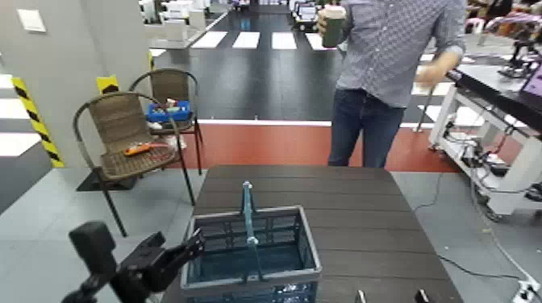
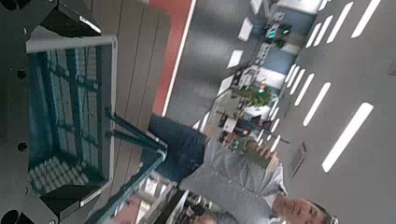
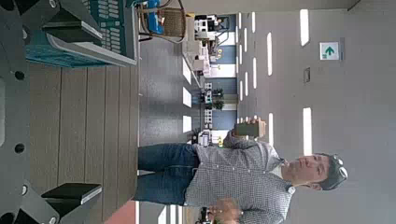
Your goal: Grasp the handle of the crate.
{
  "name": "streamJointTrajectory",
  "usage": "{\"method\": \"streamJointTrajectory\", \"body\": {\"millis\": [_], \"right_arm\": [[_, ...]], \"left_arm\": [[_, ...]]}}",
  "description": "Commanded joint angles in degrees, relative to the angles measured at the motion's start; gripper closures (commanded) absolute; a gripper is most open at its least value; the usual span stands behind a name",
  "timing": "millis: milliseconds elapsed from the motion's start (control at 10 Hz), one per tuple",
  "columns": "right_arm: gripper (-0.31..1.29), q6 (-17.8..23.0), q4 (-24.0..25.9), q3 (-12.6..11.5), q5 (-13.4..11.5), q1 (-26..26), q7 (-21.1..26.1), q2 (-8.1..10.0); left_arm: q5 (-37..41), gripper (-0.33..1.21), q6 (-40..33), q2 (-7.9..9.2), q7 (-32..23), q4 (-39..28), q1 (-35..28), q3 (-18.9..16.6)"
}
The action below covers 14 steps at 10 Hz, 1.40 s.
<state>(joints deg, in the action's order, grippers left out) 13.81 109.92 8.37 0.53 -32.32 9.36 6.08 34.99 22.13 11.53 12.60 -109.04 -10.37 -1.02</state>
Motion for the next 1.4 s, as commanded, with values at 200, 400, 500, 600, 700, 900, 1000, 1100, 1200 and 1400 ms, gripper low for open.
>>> {"method": "streamJointTrajectory", "body": {"millis": [200,400,500,600,700,900,1000,1100,1200,1400], "right_arm": [[0.16,0.0,-0.4,0.1,0.4,0.2,-0.2,-0.02],[0.16,0.0,-0.5,0.2,0.6,0.5,-0.5,0.07],[0.16,-0.1,-0.6,0.2,0.8,0.6,-0.7,0.07],[0.16,-0.1,-0.7,0.3,0.9,0.7,-0.7,0.07],[0.16,-0.1,-0.7,0.3,0.9,0.8,-0.9,0.07],[0.16,0.2,-1.1,0.6,1.3,1.1,-1.2,0.07],[0.16,0.3,-1.2,0.6,1.3,1.2,-1.3,0.16],[0.16,0.3,-1.2,0.7,1.4,1.3,-1.4,0.16],[0.16,0.4,-1.4,0.7,1.5,1.5,-1.5,0.16],[0.16,0.8,-1.8,0.9,1.8,1.8,-1.7,0.16]], "left_arm": [[14.3,0.1,14.3,2.27,-0.3,2.6,7.4,-0.9],[21.7,0.1,20.5,3.58,-0.1,7.5,12.6,0.1],[25.2,0.1,24.0,3.94,0.2,11.0,15.3,0.7],[27.7,0.1,27.1,4.2,1.9,15.6,18.3,1.4],[30.0,0.1,28.4,4.81,3.7,19.9,20.8,3.0],[32.9,0.1,29.2,6.22,7.3,26.8,25.9,6.5],[33.2,0.1,28.9,6.22,9.8,30.4,28.6,8.5],[33.5,0.1,28.5,6.22,11.3,32.9,30.6,10.3],[33.6,0.1,28.1,6.13,12.4,35.2,32.2,11.9],[34.2,0.11,27.7,5.78,13.1,37.9,34.6,13.8]]}}
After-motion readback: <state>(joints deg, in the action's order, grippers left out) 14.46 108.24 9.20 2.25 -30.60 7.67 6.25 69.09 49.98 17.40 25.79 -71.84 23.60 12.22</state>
